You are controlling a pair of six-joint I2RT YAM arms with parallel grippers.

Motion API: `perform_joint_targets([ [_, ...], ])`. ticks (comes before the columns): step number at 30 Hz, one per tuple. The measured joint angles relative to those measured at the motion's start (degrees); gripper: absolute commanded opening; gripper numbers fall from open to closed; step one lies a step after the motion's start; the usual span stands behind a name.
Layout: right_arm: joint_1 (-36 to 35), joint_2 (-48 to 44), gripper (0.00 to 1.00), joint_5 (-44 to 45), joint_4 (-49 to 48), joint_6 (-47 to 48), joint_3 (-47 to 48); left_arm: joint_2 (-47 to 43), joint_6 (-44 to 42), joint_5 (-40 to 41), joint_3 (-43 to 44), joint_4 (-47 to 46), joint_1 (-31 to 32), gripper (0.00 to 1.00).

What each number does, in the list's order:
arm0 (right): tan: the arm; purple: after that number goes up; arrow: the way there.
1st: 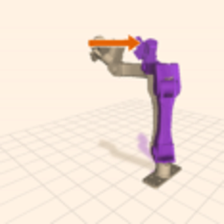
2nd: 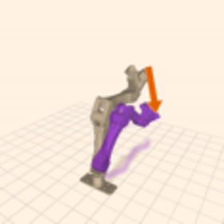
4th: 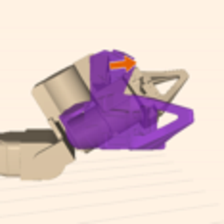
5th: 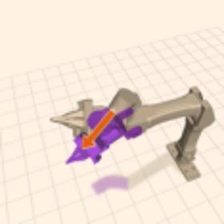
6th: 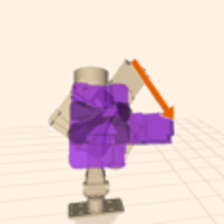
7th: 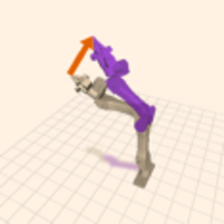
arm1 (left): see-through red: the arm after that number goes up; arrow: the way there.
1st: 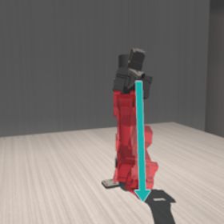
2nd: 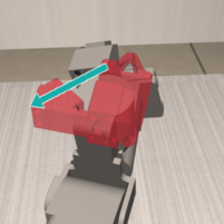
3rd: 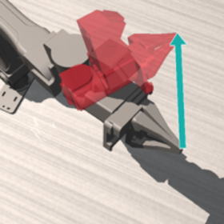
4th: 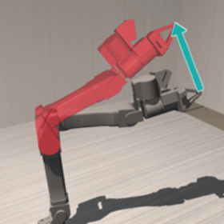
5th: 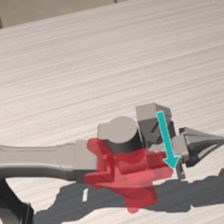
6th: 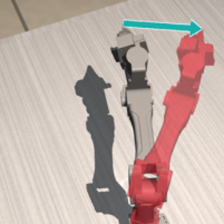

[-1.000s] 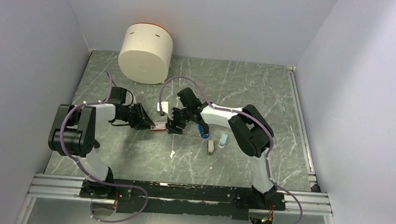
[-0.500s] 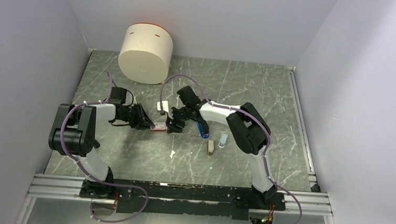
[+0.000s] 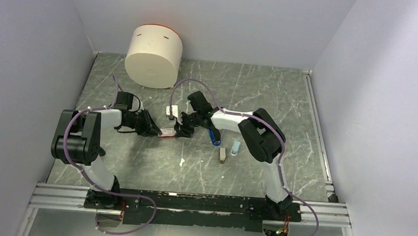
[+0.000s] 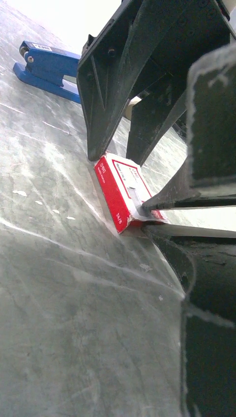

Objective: Load the staples into the stapler

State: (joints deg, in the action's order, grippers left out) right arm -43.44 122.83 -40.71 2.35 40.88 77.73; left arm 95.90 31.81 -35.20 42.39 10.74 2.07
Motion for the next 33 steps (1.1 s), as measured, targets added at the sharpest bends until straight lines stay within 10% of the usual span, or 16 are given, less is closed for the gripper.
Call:
perform_joint_targets([
  [33,0.0,-0.2,0.36,0.2,-1.0,0.5,-0.5,-1.4,3.4,-2.6,-3.3,-5.3,-4.1,0.09],
])
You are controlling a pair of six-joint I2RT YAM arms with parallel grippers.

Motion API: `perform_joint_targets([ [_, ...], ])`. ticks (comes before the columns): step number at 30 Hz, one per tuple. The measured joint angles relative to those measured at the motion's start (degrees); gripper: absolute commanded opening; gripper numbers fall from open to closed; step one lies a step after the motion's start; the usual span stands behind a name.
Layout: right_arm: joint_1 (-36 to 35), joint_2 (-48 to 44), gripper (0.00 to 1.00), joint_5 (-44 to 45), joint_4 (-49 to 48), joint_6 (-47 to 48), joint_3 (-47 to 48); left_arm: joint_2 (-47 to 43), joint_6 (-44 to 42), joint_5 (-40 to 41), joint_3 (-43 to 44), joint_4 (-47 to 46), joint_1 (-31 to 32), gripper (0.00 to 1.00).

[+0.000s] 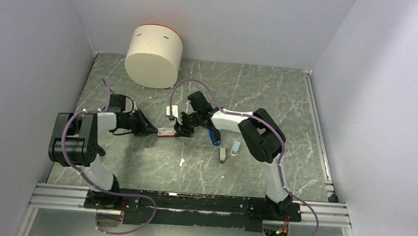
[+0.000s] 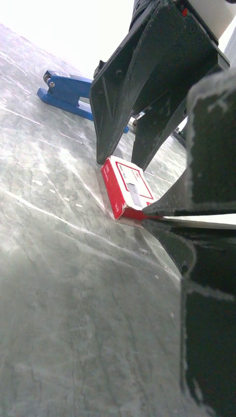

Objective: Load the staples into the stapler

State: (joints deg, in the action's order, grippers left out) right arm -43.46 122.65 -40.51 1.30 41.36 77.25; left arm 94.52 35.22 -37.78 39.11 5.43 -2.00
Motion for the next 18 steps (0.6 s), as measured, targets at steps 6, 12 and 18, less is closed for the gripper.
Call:
perform_joint_targets([
  [6,0.0,0.0,0.33,0.0,0.3,0.4,0.1,0.0,0.2,-0.1,-0.8,-1.2,-0.5,0.05],
  [12,0.0,0.0,0.33,0.0,0.5,0.7,0.2,0.0,0.5,-1.7,-1.6,-3.1,-0.5,0.14],
  [18,0.0,0.0,0.34,0.0,0.9,0.9,0.4,0.0,1.2,-3.5,-2.3,-5.5,-0.6,0.15],
])
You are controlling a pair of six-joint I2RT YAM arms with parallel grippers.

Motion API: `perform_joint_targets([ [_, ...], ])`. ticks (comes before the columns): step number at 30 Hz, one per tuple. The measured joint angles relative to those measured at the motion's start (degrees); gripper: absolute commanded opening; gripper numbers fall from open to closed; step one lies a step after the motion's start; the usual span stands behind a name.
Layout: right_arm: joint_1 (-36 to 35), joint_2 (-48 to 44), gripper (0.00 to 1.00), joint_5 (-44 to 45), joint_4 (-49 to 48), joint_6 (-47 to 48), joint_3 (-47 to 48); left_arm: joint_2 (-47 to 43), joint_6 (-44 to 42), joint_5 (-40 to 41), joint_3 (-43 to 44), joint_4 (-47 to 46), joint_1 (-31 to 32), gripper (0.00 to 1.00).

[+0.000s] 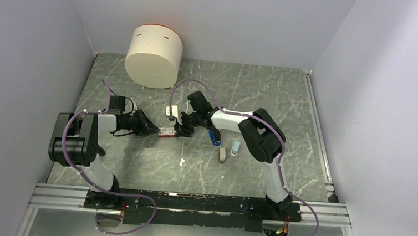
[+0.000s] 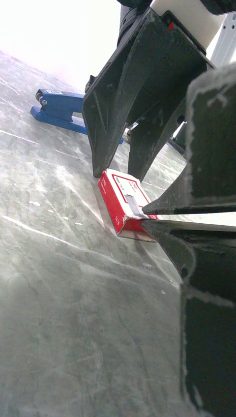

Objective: Load the staples into the stapler

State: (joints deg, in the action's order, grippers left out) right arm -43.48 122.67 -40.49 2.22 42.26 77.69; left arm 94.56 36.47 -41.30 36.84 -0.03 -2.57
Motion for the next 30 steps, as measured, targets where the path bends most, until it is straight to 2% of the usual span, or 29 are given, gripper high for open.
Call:
perform_joint_targets([
  [4,0.0,0.0,0.34,0.0,0.0,0.0,0.0,0.7,0.2,-0.4,0.0,-0.7,0.0,0.14],
  [10,0.0,0.0,0.32,0.0,0.0,0.2,0.0,1.3,0.1,-0.3,0.0,-0.5,0.0,0.06],
  [13,0.0,0.0,0.25,0.0,0.0,0.4,0.0,1.2,-0.3,0.4,0.0,0.5,0.0,0.05],
  [19,0.0,0.0,0.19,0.2,1.1,1.7,0.3,1.0,-3.7,3.0,3.2,6.6,0.0,0.05],
  [30,-0.1,0.0,0.23,0.3,1.3,2.4,0.4,0.5,-8.7,5.9,6.7,15.1,-1.4,0.05],
])
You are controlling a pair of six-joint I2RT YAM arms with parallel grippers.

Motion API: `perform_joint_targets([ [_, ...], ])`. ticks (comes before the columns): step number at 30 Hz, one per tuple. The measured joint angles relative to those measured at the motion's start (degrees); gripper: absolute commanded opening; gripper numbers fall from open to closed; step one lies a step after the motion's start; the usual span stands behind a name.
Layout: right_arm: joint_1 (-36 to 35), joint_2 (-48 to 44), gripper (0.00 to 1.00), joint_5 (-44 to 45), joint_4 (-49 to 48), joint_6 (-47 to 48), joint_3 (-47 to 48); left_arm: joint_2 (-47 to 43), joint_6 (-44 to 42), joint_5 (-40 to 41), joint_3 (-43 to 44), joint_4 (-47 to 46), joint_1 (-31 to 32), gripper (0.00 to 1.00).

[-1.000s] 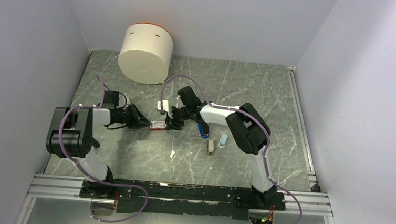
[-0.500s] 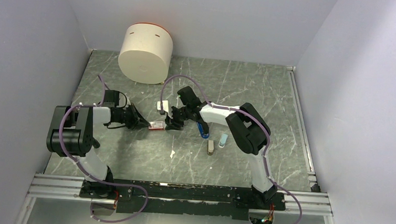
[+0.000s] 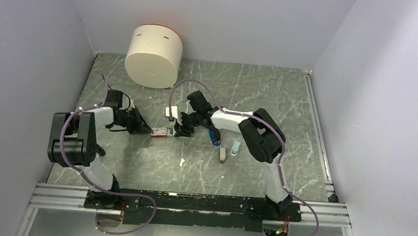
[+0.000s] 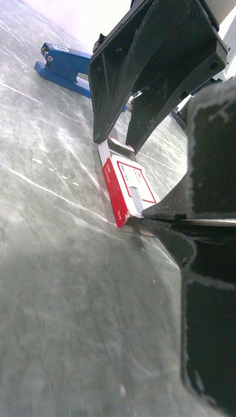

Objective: Load the staples into the stapler

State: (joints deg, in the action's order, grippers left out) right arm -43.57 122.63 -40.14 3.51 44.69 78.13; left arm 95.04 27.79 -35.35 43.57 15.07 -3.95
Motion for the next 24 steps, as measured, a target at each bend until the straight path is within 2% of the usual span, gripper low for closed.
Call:
perform_joint_targets([
  [9,0.0,0.0,0.24,0.0,0.8,-1.1,0.5,-2.9,-4.8,6.2,3.9,7.9,-1.7,0.05],
  [12,0.0,0.0,0.28,0.3,1.1,-1.4,0.6,-3.1,-6.2,8.7,4.9,10.2,-3.2,0.05],
  [15,0.0,0.1,0.40,0.7,1.5,-2.7,1.0,-3.6,-7.2,11.9,5.7,11.7,-4.5,0.16],
  [18,0.0,0.1,0.53,1.1,1.7,-4.7,1.2,-4.6,-7.4,14.0,5.9,12.5,-4.9,0.32],
  [24,0.2,-0.2,0.67,2.7,-1.8,-12.4,0.0,-7.2,-7.3,17.5,6.3,14.3,-4.9,0.56],
])
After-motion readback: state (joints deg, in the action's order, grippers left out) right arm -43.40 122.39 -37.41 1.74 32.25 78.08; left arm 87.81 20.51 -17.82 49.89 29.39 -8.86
